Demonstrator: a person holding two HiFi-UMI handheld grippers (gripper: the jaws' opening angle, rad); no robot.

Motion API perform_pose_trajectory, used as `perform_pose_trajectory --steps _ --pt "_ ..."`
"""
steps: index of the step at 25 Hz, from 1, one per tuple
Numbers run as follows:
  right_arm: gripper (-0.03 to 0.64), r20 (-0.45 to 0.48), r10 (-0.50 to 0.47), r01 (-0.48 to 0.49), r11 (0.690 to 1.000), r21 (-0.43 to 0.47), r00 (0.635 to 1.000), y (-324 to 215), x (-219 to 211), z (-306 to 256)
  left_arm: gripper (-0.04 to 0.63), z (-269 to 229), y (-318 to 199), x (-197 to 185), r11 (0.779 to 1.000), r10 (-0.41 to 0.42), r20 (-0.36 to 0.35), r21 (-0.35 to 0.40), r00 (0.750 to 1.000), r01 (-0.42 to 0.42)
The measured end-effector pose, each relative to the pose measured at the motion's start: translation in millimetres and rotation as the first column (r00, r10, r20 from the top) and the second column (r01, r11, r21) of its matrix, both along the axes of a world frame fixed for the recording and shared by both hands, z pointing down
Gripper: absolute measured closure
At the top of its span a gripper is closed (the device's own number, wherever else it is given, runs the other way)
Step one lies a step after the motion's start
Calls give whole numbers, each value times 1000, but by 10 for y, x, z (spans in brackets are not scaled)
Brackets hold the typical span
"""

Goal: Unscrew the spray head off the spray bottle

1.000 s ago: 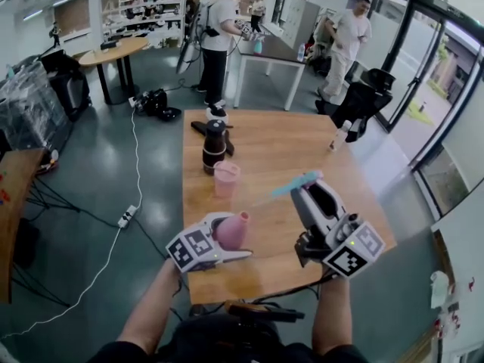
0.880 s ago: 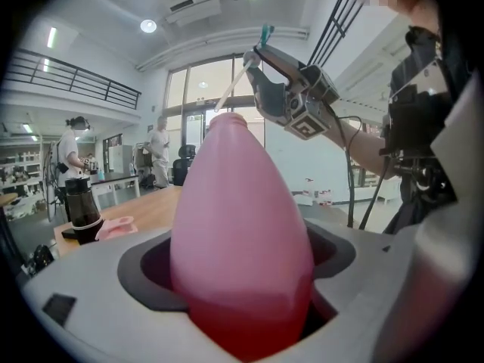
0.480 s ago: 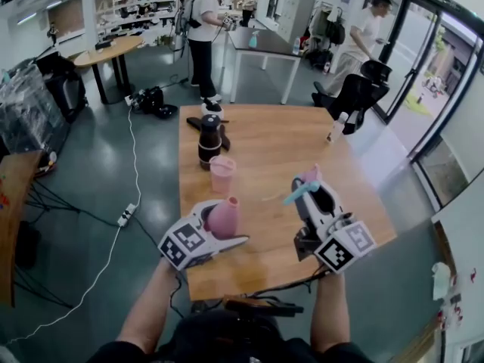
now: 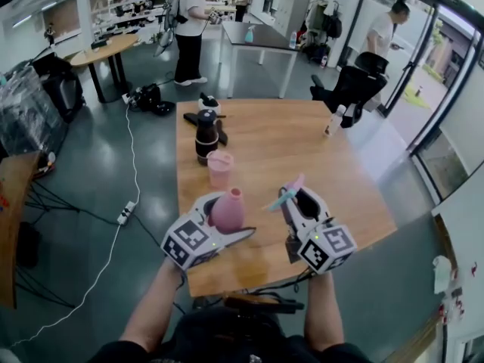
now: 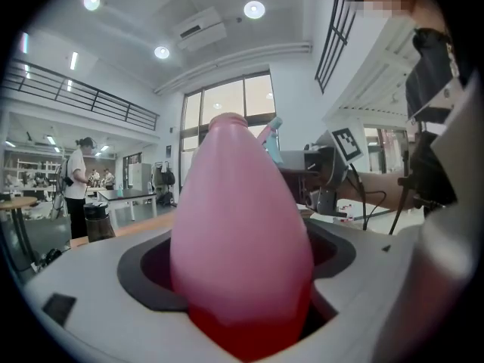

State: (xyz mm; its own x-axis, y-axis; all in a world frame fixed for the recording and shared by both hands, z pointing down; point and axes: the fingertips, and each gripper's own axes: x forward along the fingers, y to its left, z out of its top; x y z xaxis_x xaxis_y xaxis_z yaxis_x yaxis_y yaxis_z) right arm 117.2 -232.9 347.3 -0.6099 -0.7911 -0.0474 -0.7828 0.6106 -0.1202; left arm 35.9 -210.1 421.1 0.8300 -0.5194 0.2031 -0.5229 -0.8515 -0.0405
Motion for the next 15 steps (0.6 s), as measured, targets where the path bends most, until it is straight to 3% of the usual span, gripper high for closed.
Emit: perform_pose_trajectory --steps 15 --pt "483 -29 32 -32 999 -6 999 40 -98 167 152 6 -5 13 1000 -16 -29 -9 999 16"
